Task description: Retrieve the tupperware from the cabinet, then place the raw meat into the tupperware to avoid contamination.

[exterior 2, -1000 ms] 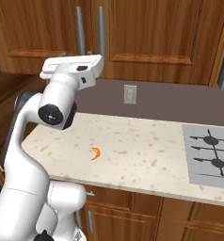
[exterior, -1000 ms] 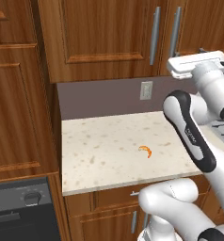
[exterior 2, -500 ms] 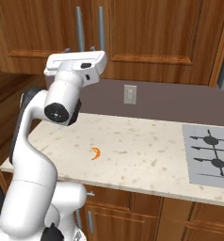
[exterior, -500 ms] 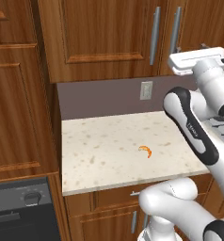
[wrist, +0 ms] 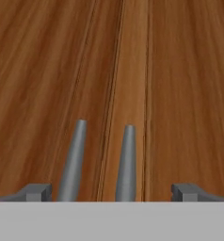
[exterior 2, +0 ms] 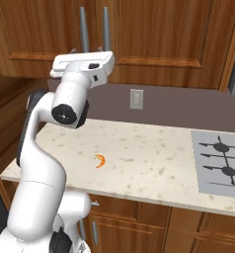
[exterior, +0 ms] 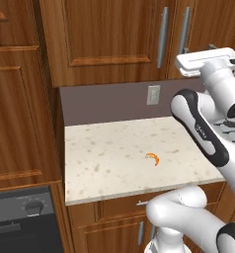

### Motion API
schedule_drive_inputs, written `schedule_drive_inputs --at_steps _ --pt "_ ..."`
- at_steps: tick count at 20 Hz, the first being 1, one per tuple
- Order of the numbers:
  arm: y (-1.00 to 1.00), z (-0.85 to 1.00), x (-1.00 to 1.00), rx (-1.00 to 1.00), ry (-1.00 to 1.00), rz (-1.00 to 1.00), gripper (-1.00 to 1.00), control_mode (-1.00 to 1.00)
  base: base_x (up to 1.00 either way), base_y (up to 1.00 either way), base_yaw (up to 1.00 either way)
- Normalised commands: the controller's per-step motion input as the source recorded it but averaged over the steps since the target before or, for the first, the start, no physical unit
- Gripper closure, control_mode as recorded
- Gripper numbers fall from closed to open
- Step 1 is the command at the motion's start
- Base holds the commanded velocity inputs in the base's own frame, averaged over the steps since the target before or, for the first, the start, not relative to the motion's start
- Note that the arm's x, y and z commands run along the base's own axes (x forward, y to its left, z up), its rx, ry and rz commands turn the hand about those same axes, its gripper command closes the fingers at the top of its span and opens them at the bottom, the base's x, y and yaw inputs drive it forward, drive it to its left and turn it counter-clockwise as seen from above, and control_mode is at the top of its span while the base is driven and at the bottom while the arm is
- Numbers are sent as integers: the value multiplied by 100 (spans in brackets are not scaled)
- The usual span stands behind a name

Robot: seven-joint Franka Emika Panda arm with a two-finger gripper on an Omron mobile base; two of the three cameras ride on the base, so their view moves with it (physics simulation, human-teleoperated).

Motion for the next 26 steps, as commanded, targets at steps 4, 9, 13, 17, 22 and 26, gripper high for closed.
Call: schedule_drive_inputs --at_steps 4,9,13,17,22,26 --pt "0 0 21 0 0 0 -100 -100 0 0 0" --pt "-2 0 26 0 0 0 -100 -100 0 0 0" --pt "-5 0 30 0 0 0 -100 -100 0 0 0" --pt "-8 0 27 0 0 0 -100 -100 0 0 0" --pt "-7 -1 26 0 0 0 -100 -100 0 0 0" --pt "-1 -5 26 -2 0 0 -100 -100 0 0 0"
